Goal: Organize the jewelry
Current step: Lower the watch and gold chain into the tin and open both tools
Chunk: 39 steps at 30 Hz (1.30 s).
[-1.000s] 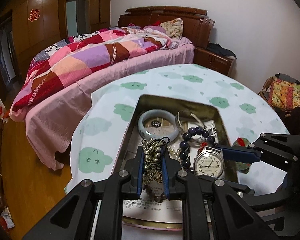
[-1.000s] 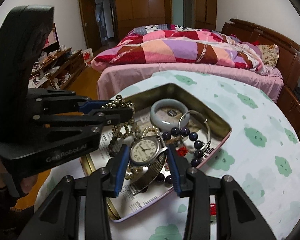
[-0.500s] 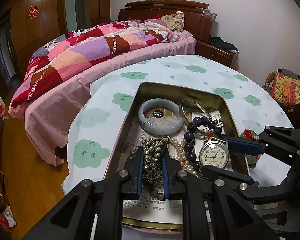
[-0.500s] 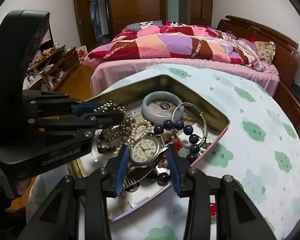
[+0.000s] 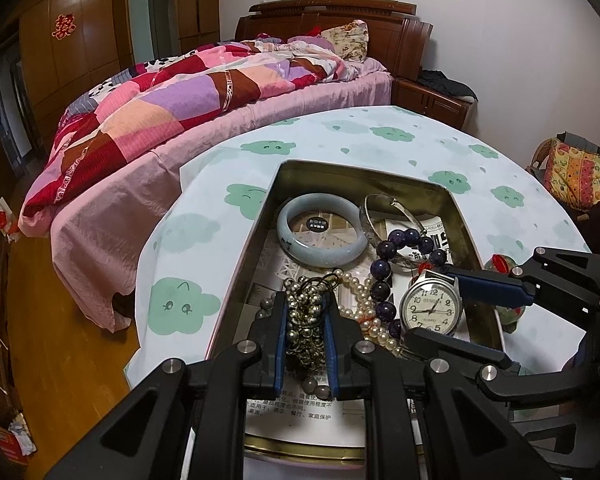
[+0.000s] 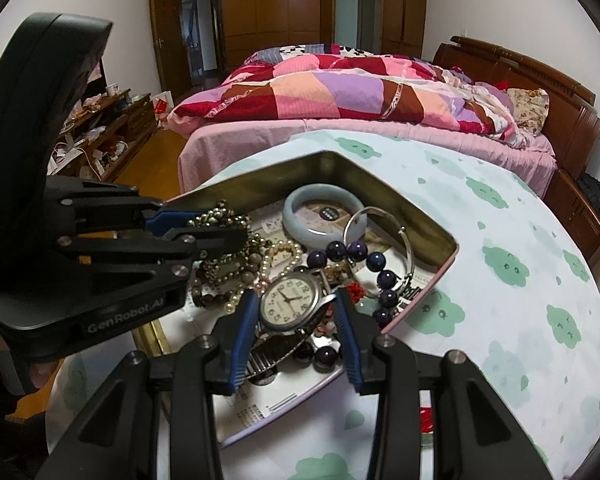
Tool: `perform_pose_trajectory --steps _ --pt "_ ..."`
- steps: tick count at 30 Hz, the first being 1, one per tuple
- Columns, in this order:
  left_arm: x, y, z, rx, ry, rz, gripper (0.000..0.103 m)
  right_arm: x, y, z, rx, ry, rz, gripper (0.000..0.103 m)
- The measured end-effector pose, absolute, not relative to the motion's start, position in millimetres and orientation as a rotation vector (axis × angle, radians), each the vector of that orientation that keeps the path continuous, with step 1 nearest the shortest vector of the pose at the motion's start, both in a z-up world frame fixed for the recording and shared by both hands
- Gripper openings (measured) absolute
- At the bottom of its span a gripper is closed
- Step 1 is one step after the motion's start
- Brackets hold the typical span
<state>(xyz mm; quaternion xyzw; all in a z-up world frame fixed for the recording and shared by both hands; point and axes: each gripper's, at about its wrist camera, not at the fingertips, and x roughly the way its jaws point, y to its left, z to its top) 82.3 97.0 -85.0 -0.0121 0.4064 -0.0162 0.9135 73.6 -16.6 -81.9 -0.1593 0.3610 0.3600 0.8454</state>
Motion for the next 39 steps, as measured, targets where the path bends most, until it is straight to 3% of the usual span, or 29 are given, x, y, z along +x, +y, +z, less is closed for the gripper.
perform_pose_trajectory --steps 13,16,18,31,35,39 --pt "82.0 97.5 -85.5 -0.017 0.838 -0.038 0.016 73.9 -15.9 -81.6 -0.34 0.76 0.761 0.042" --pt "81.9 96.0 -84.7 -0.011 0.838 -0.035 0.027 74.0 -15.7 -81.6 -0.334 0.761 0.764 0.043" --pt "80.2 95.5 -82.4 -0.007 0.823 -0.027 0.043 73.9 -15.0 -80.3 -0.333 0.76 0.77 0.047" --pt "80.8 94.2 -79.3 0.001 0.816 -0.014 0.048 68.9 -11.3 -80.5 -0.355 0.734 0.77 0.068" --pt "78.6 92.7 -75.6 0.006 0.801 -0.01 0.062 70.1 -11.5 -79.9 -0.348 0.734 0.764 0.069" --pt "77.4 91.5 -71.8 0.007 0.791 -0.012 0.065 69.3 -13.9 -76.4 -0.342 0.72 0.759 0.074"
